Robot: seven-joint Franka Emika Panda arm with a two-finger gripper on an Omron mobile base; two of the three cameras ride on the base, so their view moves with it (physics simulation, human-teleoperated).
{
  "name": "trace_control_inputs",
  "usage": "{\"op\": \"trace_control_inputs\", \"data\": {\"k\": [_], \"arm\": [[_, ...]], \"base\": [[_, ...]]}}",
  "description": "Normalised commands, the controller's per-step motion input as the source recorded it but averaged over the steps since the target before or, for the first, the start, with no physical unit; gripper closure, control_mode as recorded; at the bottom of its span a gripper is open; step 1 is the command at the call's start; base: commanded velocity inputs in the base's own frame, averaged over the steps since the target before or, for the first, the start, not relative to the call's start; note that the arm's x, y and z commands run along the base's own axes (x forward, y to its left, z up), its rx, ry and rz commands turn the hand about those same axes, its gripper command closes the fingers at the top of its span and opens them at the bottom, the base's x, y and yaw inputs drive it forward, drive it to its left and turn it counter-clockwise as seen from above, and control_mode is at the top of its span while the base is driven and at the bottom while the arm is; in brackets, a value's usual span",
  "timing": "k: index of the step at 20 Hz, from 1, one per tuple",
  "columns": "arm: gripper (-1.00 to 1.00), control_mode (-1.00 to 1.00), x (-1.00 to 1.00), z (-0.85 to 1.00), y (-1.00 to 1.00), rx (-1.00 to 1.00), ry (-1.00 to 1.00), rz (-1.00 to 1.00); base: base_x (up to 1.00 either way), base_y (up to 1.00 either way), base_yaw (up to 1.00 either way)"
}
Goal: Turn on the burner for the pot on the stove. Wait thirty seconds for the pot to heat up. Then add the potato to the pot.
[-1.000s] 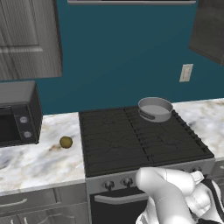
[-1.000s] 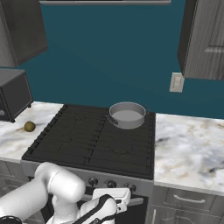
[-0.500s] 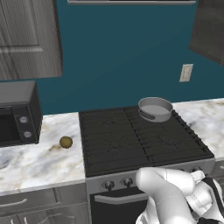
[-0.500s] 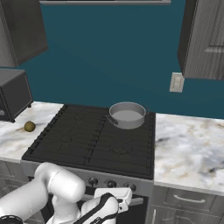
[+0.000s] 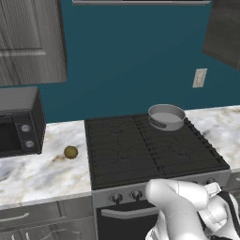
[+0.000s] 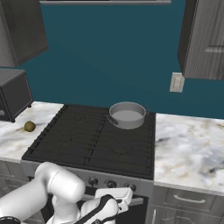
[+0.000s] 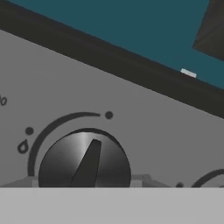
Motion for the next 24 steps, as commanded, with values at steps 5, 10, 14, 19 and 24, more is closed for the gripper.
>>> {"op": "trace_control_inputs", "data": {"k": [5,10,14,19,24], "arm": [[1.00,-1.00,-0.08,0.73,0.23,-0.51,-0.69,0.40],[1.00,-1.00,-0.07,0.66,0.35,-0.60,-0.61,0.49],[1.00,-1.00,0.00,0.64,0.29,-0.49,-0.56,0.55],[1.00,-1.00,0.00,0.64,0.13,-0.43,-0.53,0.59],[1.00,-1.00,0.00,0.81,0.03,-0.40,-0.44,0.63]], "base": [[0.00,0.00,0.00],[0.00,0.00,0.00],[0.00,0.00,0.00],[0.00,0.00,0.00],[0.00,0.00,0.00]]}}
